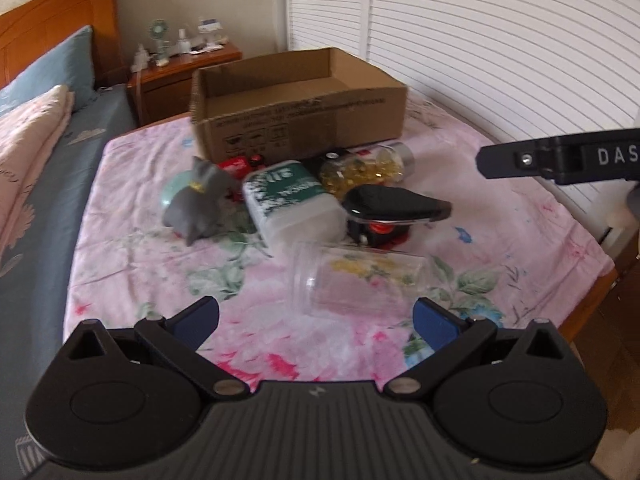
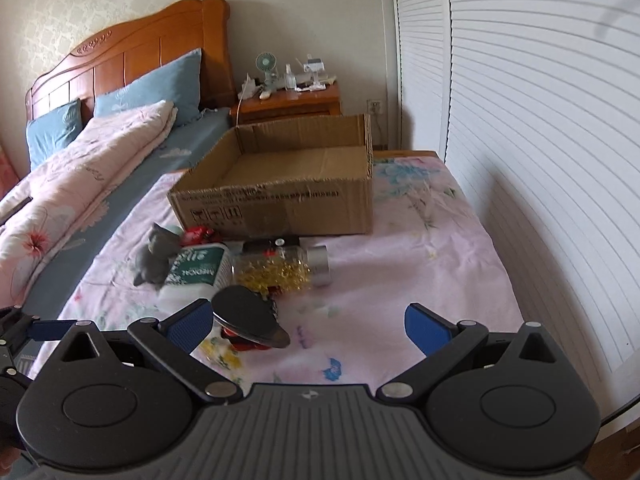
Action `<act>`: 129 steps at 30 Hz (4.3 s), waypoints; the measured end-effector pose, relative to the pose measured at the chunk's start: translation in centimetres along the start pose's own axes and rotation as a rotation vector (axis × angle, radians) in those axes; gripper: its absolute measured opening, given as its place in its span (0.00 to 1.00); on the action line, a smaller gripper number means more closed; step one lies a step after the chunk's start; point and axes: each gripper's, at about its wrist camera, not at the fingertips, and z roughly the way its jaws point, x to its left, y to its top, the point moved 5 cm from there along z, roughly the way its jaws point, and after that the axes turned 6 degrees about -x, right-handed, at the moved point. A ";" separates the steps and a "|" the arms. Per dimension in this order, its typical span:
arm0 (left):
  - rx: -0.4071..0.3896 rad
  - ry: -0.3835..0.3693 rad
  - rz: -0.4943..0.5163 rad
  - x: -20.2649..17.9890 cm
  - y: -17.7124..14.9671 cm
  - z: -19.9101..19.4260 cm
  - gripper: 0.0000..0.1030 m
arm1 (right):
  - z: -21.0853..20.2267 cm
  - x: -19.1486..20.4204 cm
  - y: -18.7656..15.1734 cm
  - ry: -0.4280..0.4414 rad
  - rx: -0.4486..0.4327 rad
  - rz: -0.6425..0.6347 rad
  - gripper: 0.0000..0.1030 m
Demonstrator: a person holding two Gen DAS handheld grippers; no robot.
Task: Organize rigid objects
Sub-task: 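Grasp the clear cup with the left tool while the right tool grasps the black oval object, then carry the cup and black object into the box and open both tools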
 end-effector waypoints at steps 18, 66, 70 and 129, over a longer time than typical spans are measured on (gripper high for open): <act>0.008 -0.075 0.069 -2.3 0.4 5.1 0.98 | 1.9 -2.6 -2.6 -0.033 0.065 -0.108 1.00; -0.017 0.092 -0.031 4.5 -0.6 3.7 0.88 | 7.0 4.6 -2.9 0.161 0.086 -0.355 0.52; -0.019 0.094 -0.026 4.3 -0.5 3.6 0.88 | 6.6 4.0 -3.0 0.147 0.089 -0.351 0.52; -0.065 0.150 -0.046 11.9 25.3 18.2 0.94 | 16.4 0.1 14.3 0.079 0.054 -0.306 0.52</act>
